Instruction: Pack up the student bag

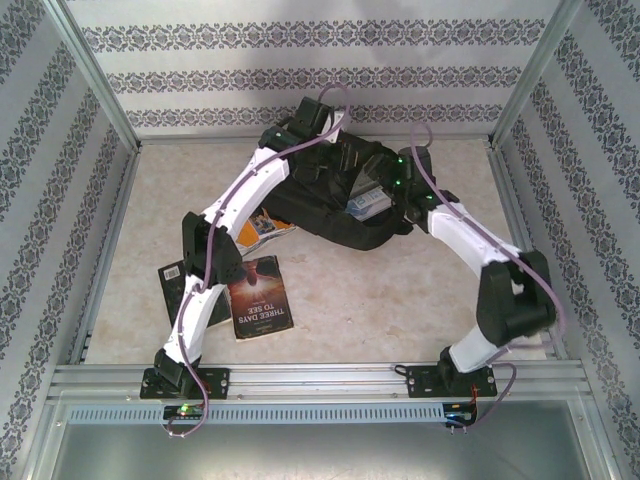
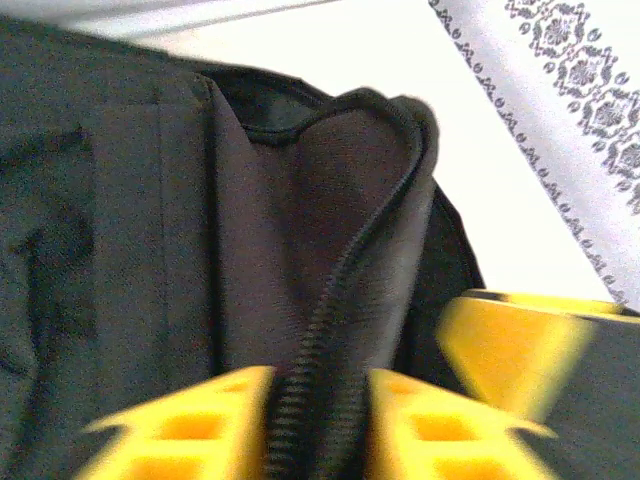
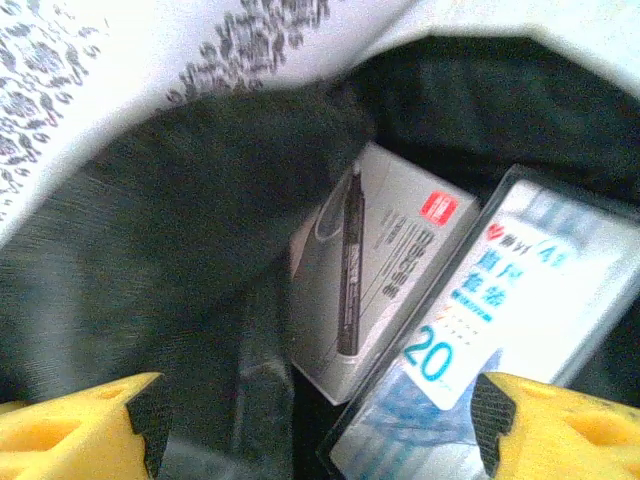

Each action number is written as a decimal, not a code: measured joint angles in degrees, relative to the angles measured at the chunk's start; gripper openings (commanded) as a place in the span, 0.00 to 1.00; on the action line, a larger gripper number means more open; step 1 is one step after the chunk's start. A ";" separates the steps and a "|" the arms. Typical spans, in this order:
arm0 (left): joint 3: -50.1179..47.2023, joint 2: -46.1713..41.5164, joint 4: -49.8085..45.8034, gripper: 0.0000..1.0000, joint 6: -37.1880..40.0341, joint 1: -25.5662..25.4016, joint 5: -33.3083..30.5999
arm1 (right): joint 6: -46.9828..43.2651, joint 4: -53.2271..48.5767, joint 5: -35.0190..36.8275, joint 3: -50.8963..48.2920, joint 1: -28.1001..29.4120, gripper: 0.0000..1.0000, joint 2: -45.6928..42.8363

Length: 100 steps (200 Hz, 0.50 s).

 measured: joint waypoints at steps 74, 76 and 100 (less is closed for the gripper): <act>-32.52 -27.91 5.44 0.70 -2.91 -0.39 -0.79 | -9.75 -13.11 9.40 -7.74 4.94 0.78 -25.53; -33.86 -29.55 5.57 0.71 -3.17 -0.39 -1.11 | -10.10 -13.38 9.33 -7.69 5.49 0.78 -25.88; -46.86 -47.15 6.91 0.72 -5.95 -0.15 -6.01 | -13.81 -16.15 7.85 -6.95 14.16 0.78 -25.79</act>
